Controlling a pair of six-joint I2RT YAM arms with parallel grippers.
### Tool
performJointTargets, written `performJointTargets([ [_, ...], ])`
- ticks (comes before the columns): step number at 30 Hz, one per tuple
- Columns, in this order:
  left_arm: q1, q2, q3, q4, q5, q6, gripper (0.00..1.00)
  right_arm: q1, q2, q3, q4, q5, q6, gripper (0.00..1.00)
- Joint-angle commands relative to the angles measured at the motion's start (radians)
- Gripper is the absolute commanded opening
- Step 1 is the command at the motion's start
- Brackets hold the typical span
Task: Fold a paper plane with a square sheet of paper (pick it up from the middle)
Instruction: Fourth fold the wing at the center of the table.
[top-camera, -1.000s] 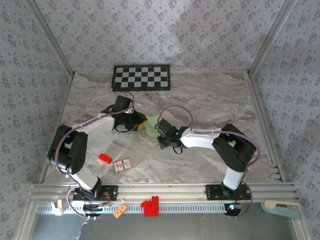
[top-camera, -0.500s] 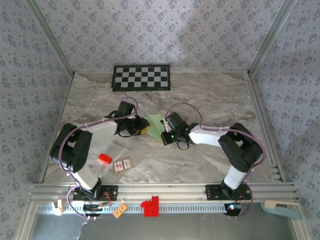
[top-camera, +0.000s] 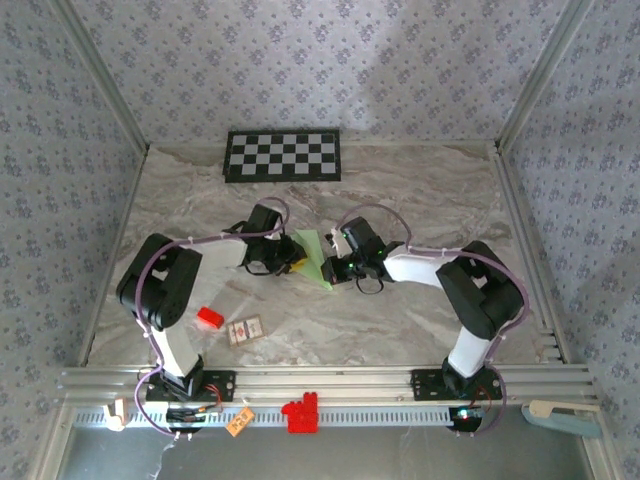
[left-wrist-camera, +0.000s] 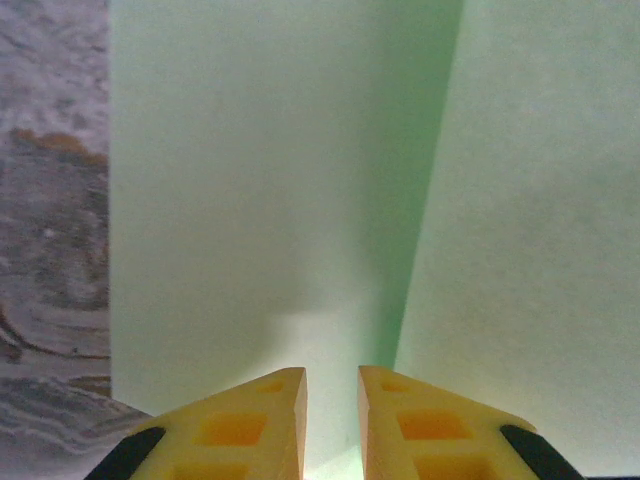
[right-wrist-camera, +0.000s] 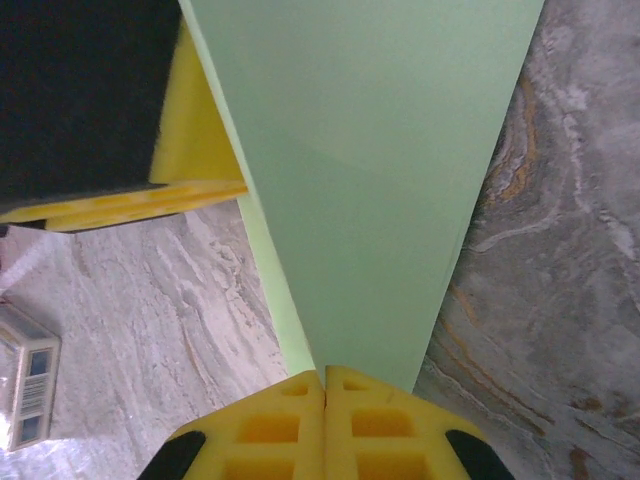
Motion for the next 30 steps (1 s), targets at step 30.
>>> performJointTargets([
  [30, -0.015, 0.005, 0.054, -0.115, -0.032, 0.126, 0.16, -0.082, 0.12, -0.016, 0.122, -0.27, 0.152, 0.03],
])
